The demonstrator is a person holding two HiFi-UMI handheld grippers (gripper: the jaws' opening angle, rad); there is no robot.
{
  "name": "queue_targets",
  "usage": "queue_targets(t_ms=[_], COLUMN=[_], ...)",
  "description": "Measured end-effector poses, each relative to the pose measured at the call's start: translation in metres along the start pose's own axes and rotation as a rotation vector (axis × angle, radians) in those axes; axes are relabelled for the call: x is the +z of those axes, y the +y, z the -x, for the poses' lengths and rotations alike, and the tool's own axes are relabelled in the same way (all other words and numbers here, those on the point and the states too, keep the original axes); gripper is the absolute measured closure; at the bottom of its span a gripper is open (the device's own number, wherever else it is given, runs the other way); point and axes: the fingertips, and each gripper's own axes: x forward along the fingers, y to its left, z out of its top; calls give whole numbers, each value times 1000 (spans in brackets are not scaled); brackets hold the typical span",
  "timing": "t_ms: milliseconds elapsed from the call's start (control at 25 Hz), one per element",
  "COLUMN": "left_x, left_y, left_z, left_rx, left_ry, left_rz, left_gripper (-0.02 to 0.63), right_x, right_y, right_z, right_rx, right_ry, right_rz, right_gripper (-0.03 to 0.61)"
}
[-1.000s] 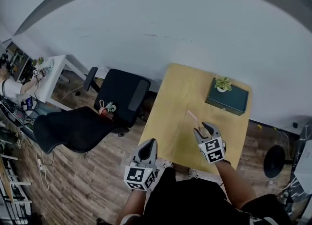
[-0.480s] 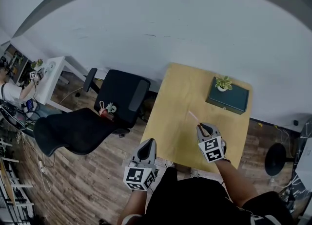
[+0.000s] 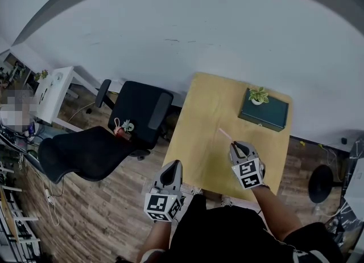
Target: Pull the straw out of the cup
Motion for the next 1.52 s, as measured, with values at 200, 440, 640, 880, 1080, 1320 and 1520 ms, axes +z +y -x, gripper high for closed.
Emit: queue_targets(t_ms=[200, 440, 640, 880, 1080, 1320, 1520], left_x=[-3, 2, 2, 9, 19, 37, 45], left_y=[-2, -9, -16, -14, -13, 5, 4], left_z=[0, -6, -11, -18, -22, -22, -25], left_rx=[-8, -37, -63, -72, -78, -49, -69], left_ry=[7, 3, 3, -7, -24, -56, -64], left_rz=[4, -6, -13, -15, -32, -33, -47], left_gripper=[594, 594, 595, 595, 595, 595, 595], right_x=[15, 45, 81, 126, 149, 168, 174], right_y=[-3, -6, -6, -11, -13, -13, -16], right_z=[20, 45, 73, 109, 132, 159, 170], right_rx=[-6, -18, -38, -67, -96, -122, -154], right_ry=[-66, -169, -279, -430, -528, -601, -612], right_rz=[-39, -42, -50, -53, -51, -51, -40], right_gripper=[528, 529, 529, 529, 529, 531, 532])
